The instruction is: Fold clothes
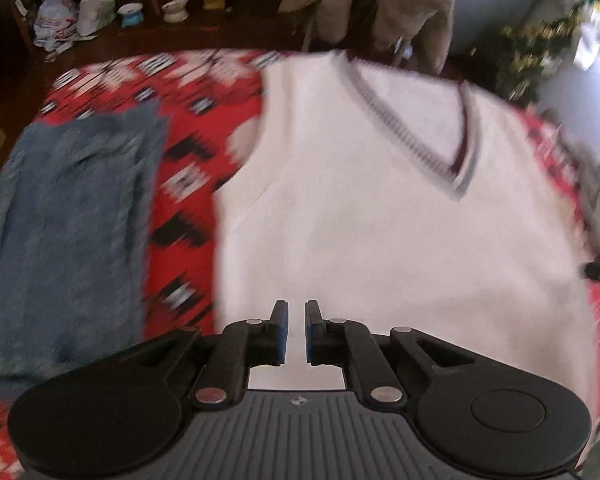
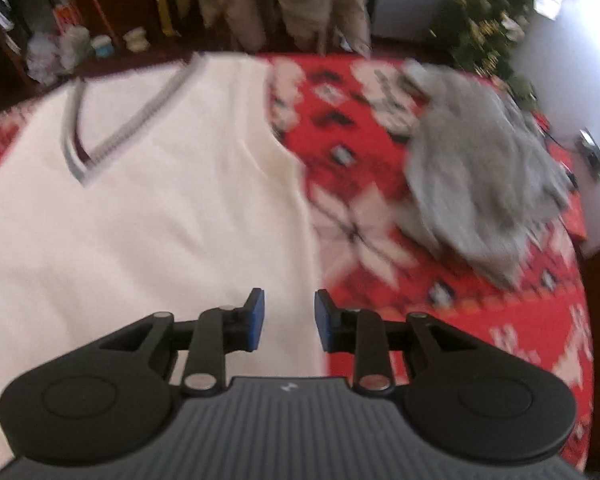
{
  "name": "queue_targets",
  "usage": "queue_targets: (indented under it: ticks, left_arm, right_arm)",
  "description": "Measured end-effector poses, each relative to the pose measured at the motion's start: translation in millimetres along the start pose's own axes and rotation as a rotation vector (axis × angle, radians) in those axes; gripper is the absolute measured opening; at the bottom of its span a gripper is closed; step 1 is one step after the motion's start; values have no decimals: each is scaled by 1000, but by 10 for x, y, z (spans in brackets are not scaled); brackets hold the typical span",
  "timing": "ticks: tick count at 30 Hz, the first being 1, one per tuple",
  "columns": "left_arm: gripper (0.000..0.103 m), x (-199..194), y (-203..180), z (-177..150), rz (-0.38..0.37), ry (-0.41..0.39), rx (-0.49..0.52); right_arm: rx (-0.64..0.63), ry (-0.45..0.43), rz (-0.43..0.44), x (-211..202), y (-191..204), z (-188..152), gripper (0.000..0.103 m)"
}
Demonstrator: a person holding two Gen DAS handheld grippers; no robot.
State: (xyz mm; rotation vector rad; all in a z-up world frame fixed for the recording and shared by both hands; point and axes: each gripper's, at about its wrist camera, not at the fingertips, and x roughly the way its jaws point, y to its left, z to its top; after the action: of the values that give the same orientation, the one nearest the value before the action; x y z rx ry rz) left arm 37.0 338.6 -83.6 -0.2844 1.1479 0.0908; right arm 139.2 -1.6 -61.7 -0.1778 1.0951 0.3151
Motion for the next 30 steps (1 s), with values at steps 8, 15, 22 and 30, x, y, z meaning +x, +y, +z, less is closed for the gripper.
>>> queue_targets:
  ticks: [8,15,22,30]
  left_arm:
    - [7,557,-562,583,-74,-119,-27]
    - [7,734,-763,580,-58,-123,-38]
    - [7,453,-755,10,-57,-33,9]
    - [7,154,-667,-577,-31,93,70]
  right_arm:
    - [-45,-119,76,651,704,842,29]
    - [-79,-148,44,848,947,867,29]
    - [-158,-74,46,463,910,218,30]
    - [-159,62,38,8,720,-449,22]
